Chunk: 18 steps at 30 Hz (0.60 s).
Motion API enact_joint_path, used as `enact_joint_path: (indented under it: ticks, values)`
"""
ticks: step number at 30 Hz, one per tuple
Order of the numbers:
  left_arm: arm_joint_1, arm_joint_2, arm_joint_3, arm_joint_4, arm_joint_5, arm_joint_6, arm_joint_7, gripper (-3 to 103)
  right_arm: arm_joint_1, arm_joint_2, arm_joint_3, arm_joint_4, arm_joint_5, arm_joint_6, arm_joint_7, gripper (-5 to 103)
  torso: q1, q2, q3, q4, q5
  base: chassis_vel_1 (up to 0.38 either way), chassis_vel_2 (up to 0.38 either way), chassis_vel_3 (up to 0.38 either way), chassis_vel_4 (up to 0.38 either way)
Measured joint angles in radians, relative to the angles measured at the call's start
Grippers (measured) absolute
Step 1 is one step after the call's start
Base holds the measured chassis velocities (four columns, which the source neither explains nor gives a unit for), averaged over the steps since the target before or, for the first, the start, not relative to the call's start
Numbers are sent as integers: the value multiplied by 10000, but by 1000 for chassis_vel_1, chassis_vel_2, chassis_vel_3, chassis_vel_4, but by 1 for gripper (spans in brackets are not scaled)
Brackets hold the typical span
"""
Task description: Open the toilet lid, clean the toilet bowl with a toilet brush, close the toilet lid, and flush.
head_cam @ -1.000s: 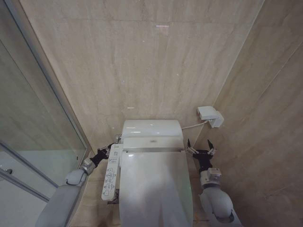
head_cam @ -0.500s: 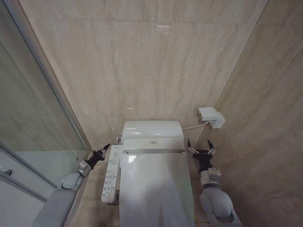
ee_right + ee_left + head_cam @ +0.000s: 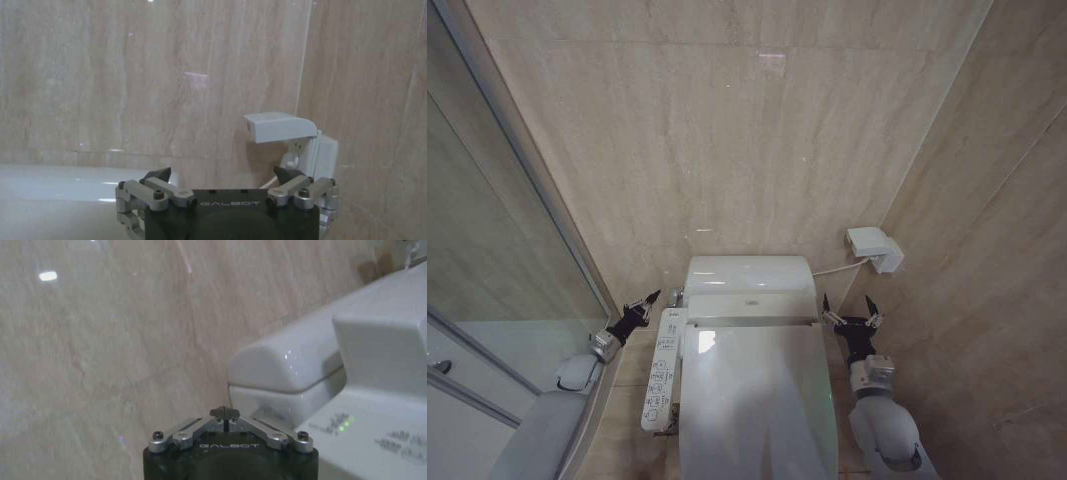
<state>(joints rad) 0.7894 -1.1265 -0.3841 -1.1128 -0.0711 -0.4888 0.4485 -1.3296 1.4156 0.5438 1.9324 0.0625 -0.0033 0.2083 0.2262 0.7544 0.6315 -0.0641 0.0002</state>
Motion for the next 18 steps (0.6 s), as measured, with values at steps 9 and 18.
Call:
enact_joint_path:
  ticks: [9,18]
  values:
    - [0,25,218,190,-1,-155,163,0,0,0,0,0,0,0,0,100,0,0,0,0,-2,0,0,0,0]
    - [-129,-7,425,594,-106,-358,455,0,0,0,0,0,0,0,0,100,0,0,0,1,-2,0,0,0,0]
